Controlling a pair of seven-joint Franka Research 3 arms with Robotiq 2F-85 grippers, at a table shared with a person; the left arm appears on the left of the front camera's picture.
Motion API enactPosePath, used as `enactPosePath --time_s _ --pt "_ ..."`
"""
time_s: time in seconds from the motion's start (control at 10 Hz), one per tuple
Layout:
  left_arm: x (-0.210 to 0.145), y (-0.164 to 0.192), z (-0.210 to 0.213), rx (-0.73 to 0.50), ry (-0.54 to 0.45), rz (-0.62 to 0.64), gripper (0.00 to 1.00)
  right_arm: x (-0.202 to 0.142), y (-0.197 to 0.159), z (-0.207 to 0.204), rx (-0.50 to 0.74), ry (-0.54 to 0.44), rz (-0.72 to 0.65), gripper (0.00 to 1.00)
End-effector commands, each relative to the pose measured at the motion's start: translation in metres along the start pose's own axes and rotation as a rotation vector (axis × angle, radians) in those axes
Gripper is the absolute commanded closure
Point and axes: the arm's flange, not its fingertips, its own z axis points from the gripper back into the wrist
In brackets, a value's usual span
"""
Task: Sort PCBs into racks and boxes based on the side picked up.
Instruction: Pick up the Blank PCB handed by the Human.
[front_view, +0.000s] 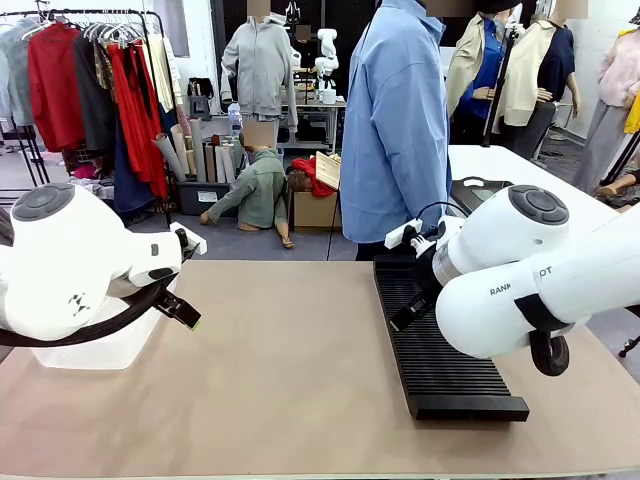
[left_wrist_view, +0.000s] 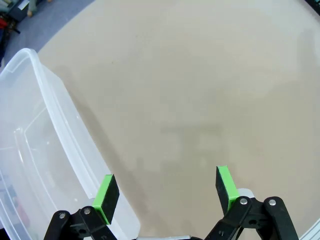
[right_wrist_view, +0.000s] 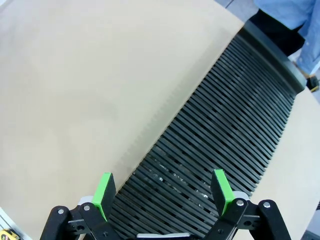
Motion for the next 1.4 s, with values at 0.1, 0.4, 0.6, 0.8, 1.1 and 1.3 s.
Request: enactPosePath --time_s 0.1,0.4,0.6,0.8,1.1,1.3 --pt "0.022 0.009 0.016 -0.057 -0.001 0.044 0.0 0.011 -0.016 0.023 -0.012 -0.012 -0.006 0.0" --pt "0.047 0.031 0.043 -0.056 -0.015 0.077 0.0 0.022 -0.037 0.048 0.095 0.001 -0.057 0.0" --pt "0.057 0.047 0.059 -0.089 -0.014 0.124 0.0 0.023 -0.053 0.069 0.162 0.01 -0.069 0.0" --pt "0.066 0.064 0.074 -0.174 0.024 0.178 0.0 0.023 -0.062 0.085 0.23 0.028 -0.122 0.0" --pt "0.06 0.084 0.103 -0.318 0.033 0.285 0.0 0.012 -0.092 0.099 0.374 0.004 -0.203 0.0" --pt "0.051 0.105 0.119 -0.48 -0.034 0.326 0.0 0.003 -0.115 0.108 0.549 -0.075 -0.266 0.0"
